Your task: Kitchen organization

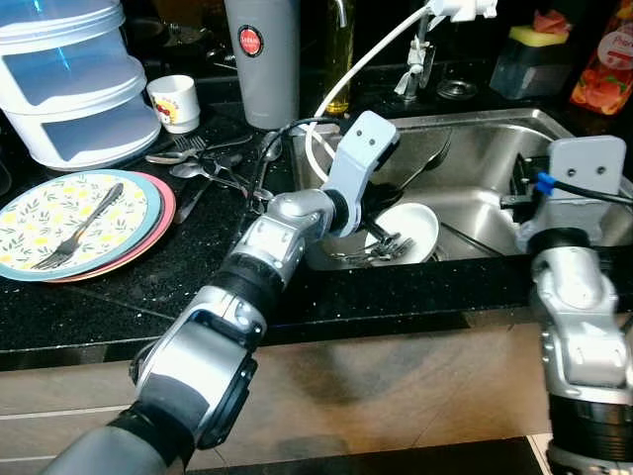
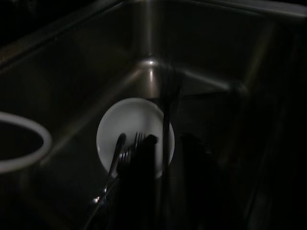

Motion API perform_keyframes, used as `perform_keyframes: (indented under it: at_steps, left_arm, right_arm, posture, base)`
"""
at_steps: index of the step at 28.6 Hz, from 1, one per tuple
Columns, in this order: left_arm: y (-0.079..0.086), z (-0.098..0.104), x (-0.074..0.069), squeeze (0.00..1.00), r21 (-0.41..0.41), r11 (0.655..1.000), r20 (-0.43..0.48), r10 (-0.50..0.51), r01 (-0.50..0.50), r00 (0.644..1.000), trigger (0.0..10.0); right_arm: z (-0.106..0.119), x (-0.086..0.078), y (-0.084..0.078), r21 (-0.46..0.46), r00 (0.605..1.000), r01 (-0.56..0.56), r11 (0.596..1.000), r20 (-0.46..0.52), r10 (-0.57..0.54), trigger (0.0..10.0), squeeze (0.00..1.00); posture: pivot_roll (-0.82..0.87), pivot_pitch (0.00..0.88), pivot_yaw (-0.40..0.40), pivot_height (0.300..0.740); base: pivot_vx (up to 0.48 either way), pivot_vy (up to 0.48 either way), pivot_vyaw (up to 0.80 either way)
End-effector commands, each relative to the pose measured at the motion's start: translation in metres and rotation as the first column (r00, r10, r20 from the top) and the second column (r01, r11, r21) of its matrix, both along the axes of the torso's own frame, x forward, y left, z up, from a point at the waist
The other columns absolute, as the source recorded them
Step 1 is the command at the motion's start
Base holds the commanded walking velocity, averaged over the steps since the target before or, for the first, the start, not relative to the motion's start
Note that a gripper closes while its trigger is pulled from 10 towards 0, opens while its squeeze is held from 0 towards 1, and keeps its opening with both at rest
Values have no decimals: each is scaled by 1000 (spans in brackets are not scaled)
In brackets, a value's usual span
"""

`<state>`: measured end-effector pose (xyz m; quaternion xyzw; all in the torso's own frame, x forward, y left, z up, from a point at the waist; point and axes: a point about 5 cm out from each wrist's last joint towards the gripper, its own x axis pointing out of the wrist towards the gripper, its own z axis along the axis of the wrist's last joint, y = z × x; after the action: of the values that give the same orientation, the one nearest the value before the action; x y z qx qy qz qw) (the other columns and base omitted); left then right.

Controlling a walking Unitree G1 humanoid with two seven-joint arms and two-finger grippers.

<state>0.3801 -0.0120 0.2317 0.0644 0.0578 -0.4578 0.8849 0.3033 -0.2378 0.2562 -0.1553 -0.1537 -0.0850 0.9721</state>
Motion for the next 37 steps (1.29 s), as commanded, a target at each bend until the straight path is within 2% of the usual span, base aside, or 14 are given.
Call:
perform_keyframes:
  at_steps: [1,6,12,13,21,25,26,29,32,33,34,35,36,37]
  left_arm:
    - [-5,-4,-1,1000,8,1000,-16,2,-1,1000,10000]
    - [-8,-10,-1,1000,32,999,-12,2,-2,1000,10000]
    - [-10,-4,1,1000,-30,999,13,23,-23,1000,10000]
    - [-8,0,2,0,-57,998,31,33,-31,999,10000]
    - [11,10,9,0,-95,991,119,110,-99,987,10000]
    - [41,23,14,0,-123,973,190,217,-196,958,10000]
    - [41,23,14,0,-123,973,190,217,-196,958,10000]
    - [81,32,19,0,-130,928,218,369,-348,903,10000]
    - [96,30,22,0,-104,899,223,438,-426,871,10000]
    - [114,28,26,0,-93,852,221,522,-515,824,10000]
    - [114,28,26,0,-93,852,221,522,-515,824,10000]
    - [130,24,28,0,-79,806,209,588,-586,781,10000]
    - [130,24,28,0,-79,806,209,588,-586,781,10000]
    - [144,17,29,0,-58,759,176,648,-649,741,10000]
  right_arm:
    - [-9,-1,0,28,995,-24,999,-93,27,10000,0]
    - [-5,-5,-7,118,984,-74,990,-152,92,10000,0]
    - [9,-5,-13,195,973,-148,970,-148,178,10000,0]
    - [14,-5,-12,199,970,-173,965,-138,202,10000,0]
    - [35,-3,-6,197,933,-284,938,-170,318,10000,0]
    - [33,1,6,214,850,-386,898,-297,436,10000,0]
    - [33,1,6,214,850,-386,898,-297,436,10000,0]
    - [23,7,11,226,814,-399,889,-358,457,10000,0]
    - [21,9,12,224,813,-393,892,-370,450,10000,0]
    - [18,12,15,235,807,-395,888,-373,457,10000,1000]
    - [18,12,15,235,807,-395,888,-373,457,10000,1000]
    - [15,14,19,257,796,-405,877,-372,477,10000,1000]
    - [15,14,19,257,796,-405,877,-372,477,10000,1000]
    - [13,16,26,268,785,-428,863,-363,502,10000,1000]
  posture:
    - [-49,69,104,740]
    - [-63,66,104,740]
    - [-72,62,93,740]
    - [-71,62,90,740]
    - [-70,62,66,740]
    - [-73,61,42,740]
    - [-73,61,42,740]
    - [-57,58,31,740]
    - [-57,58,31,740]
    - [-41,54,25,740]
    - [-41,54,25,740]
    - [-33,51,21,740]
    - [-33,51,21,740]
    - [-22,49,19,740]
  base:
    - [0,0,0]
    - [0,0,0]
    - [0,0,0]
    - [0,0,0]
    - [0,0,0]
    - [0,0,0]
    - [0,0,0]
    - [0,0,0]
    - [0,0,0]
    - [0,0,0]
    - [0,0,0]
    - [0,0,0]
    - [0,0,0]
    - [0,0,0]
